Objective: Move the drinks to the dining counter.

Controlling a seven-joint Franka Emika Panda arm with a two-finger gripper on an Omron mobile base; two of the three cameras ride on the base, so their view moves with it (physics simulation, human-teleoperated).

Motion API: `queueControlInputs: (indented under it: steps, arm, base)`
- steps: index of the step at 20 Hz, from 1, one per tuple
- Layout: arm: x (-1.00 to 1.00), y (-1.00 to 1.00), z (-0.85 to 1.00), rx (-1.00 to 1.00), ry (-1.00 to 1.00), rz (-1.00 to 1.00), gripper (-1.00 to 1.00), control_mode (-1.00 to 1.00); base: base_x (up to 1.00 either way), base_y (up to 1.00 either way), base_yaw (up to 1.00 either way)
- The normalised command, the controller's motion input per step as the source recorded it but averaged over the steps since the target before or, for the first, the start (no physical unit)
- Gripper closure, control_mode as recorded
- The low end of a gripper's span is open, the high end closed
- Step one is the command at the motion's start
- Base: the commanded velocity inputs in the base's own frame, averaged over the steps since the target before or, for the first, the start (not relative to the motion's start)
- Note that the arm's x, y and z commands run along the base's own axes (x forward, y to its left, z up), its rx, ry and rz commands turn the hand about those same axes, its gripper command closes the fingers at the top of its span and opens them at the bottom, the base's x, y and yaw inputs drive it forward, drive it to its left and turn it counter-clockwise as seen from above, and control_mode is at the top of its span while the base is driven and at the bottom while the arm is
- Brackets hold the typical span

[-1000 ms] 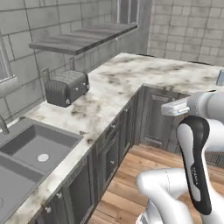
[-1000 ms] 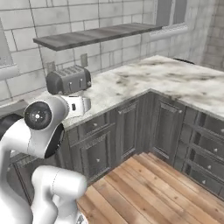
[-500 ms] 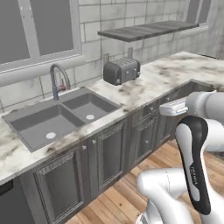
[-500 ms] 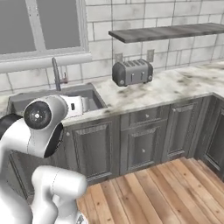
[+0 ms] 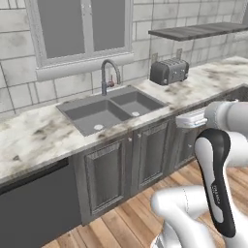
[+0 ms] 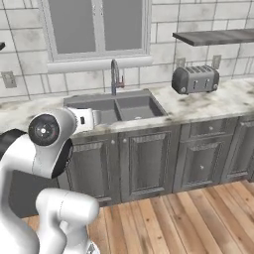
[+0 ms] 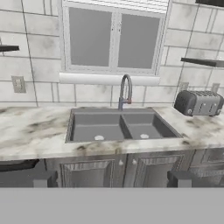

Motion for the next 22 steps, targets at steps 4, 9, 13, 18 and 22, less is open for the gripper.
queueControlInputs:
  steps: [4, 9, 13, 18, 22]
  arm:
    - [0.0, 0.0, 0.0, 0.0, 0.0, 0.0, -1.0, 1.0]
    - [0.0, 0.0, 0.0, 0.0, 0.0, 0.0, -1.0, 1.0]
    - [0.0, 0.0, 0.0, 0.0, 0.0, 0.0, -1.0, 1.0]
    - [0.0, 0.0, 0.0, 0.0, 0.0, 0.0, -1.0, 1.0]
    - [0.0, 0.0, 0.0, 0.0, 0.0, 0.0, -1.0, 1.0]
  base:
    - [-0.16, 0.99, 0.17]
    - [0.0, 1.0, 0.13]
    - [0.0, 0.99, 0.12]
    - [0.0, 0.88, 0.11]
    - [0.0, 0.72, 0.13]
